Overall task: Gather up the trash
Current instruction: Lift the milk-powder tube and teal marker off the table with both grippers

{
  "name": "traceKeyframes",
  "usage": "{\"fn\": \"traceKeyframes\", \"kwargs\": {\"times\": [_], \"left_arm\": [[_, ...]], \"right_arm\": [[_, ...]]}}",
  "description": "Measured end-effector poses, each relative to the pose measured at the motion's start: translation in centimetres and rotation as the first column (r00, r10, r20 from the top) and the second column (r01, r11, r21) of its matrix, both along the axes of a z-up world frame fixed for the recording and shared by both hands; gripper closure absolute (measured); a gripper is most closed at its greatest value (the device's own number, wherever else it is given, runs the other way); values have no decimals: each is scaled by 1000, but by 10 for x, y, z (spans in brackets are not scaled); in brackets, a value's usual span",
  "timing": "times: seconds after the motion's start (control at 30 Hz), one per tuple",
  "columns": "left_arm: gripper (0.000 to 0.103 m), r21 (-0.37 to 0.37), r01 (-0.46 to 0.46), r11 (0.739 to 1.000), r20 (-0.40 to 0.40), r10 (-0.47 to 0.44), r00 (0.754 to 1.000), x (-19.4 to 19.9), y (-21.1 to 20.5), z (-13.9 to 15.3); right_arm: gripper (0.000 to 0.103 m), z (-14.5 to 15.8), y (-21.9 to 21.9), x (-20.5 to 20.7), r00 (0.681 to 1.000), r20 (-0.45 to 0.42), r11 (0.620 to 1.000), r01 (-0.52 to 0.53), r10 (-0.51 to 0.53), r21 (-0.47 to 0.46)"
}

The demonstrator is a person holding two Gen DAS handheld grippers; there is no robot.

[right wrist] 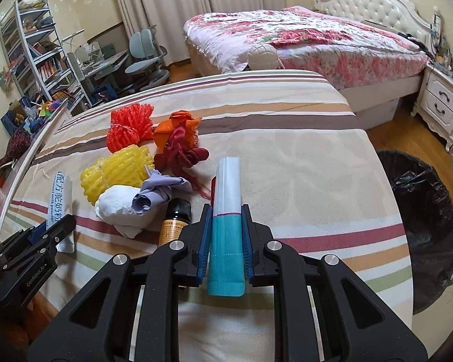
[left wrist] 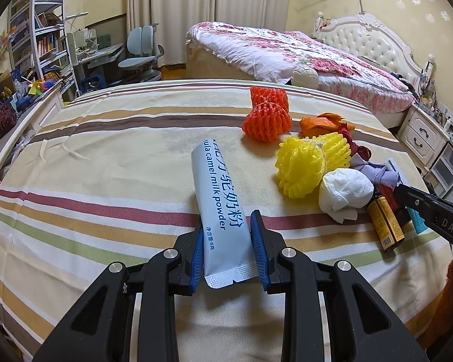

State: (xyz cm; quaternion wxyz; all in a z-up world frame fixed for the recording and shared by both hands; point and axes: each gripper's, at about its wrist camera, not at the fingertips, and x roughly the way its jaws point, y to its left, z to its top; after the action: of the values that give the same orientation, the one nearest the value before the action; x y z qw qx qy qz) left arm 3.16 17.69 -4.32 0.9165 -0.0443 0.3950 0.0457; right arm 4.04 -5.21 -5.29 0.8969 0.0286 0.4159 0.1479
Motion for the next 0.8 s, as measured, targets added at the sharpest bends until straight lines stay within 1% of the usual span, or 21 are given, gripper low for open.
{"fn": "traceKeyframes", "kwargs": {"times": [0.13,0.17,0.2,0.47,0.53,0.8], "left_arm": [[73,-1,-1,1000,-2,1,1000,0,0,-1],[73,-1,-2,1000,-4,2,1000,0,-1,-2],[73,-2,-2,1000,-4,2,1000,0,0,-2],[73,-1,-4,1000,-2,4,1000,-1,-1,-2],[73,-3,-6,1000,-1,6,1000,-1,0,-2],[73,-2,-7,1000,1,7,1000,-2,0,-1]], "right_arm": [[81,0,0,0,1000,1,1000,4,-4,1],[78,-1,0,-1,1000,1,1000,5,-5,2],[76,-1,-1,-1,1000,3,1000,9,-9,3],[76,-1,-4,-4,1000,1,1000,11,-11,5],[76,-1,-4,-3,1000,2,1000,11,-11,8],[83,1,-8,-8,1000,-2,999,12,-12,33]]}}
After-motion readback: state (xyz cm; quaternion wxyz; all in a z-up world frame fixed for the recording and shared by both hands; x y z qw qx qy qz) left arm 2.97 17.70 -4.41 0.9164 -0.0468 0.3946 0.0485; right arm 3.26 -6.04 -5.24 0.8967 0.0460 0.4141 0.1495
